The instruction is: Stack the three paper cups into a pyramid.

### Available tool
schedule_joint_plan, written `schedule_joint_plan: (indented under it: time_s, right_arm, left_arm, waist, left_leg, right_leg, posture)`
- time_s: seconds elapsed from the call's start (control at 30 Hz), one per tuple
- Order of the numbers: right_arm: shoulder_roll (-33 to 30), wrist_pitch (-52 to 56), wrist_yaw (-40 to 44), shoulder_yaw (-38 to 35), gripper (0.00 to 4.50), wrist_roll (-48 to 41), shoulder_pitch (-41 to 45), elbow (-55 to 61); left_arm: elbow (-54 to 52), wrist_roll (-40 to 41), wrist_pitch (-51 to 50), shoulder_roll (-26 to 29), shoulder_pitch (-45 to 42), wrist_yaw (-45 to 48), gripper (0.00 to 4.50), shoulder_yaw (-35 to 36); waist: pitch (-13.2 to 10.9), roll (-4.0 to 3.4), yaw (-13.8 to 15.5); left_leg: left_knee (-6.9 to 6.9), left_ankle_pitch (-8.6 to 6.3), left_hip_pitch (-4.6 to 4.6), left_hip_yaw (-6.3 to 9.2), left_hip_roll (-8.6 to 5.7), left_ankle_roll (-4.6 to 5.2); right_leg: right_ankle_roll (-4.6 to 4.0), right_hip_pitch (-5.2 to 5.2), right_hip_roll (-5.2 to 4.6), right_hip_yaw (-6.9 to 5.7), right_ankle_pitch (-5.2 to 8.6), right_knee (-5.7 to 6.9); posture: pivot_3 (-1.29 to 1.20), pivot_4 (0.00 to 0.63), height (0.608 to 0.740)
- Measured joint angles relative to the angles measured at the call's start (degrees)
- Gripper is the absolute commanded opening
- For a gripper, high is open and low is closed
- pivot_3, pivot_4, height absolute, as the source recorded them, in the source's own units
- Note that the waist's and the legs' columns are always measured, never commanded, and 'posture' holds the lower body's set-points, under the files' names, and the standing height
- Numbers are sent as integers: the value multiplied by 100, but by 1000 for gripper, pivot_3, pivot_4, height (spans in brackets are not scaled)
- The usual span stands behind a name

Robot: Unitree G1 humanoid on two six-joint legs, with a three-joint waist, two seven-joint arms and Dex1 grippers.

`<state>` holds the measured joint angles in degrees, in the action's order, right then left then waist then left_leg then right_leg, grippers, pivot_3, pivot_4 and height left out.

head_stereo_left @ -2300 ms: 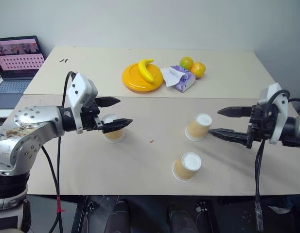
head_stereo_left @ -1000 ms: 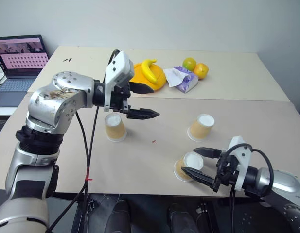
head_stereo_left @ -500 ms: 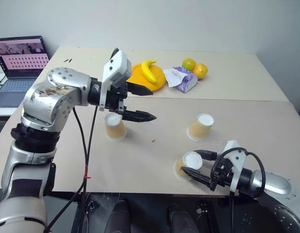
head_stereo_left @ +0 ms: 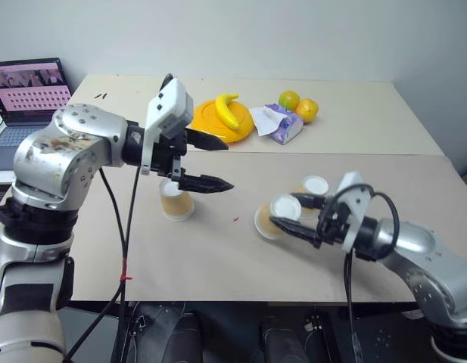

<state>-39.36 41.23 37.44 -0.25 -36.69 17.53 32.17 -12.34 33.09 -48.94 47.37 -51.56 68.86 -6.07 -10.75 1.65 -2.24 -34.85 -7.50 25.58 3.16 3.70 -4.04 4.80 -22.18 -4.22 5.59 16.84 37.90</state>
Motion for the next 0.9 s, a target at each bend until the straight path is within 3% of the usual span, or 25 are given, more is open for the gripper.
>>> schedule_joint_plan:
  time_s: [0.2, 0.43, 0.73, 0.8, 0.9]
  right_arm:
    - [362, -1, 321, 846, 2667, 390, 847, -912]
    - [721, -449, 1234, 1526, 2667, 967, 1645, -2299]
    - [1195, -924, 1837, 1897, 2667, 1426, 2151, -3123]
    - [1292, -1049, 1942, 1934, 3665, 1537, 2258, -3304]
    - [1343, -1131, 2003, 1943, 4444, 1634, 2322, -3468]
  left_arm:
    - [-548, 189, -268, 104, 493, -484, 4500, 460]
    - [-1689, 668, -951, 538, 1589, -1285, 4500, 1528]
    - [-2402, 1237, -1431, 562, 2095, -2126, 4500, 2121]
    - [-2474, 1366, -1499, 562, 2133, -2279, 4500, 2157]
    - [-2544, 1523, -1511, 565, 2185, -2417, 4500, 2167]
  waist:
    - [-1, 0, -7]
    - [-1, -1, -36]
    - [-1, -1, -14]
    - [-1, 0, -21]
    - [-1, -1, -15]
  left_leg:
    - [-1, 0, 6, 1, -1, 0]
    - [3, 0, -2, 1, 7, 0]
    - [0, 0, -3, 1, 7, -1]
    - [1, 0, -4, 1, 7, -1]
    - [3, 0, -4, 1, 7, -1]
  right_leg:
    - [0, -6, -1, -1, 0, 5]
    - [-3, -7, 7, -1, 0, 10]
    - [-4, -6, 6, -2, 0, 13]
    - [-4, -6, 7, -2, -1, 13]
    - [-4, -7, 7, -2, -1, 12]
  posture:
    - [0, 150, 732]
    - [0, 150, 732]
    - [0, 150, 732]
    - [0, 150, 732]
    - [0, 150, 732]
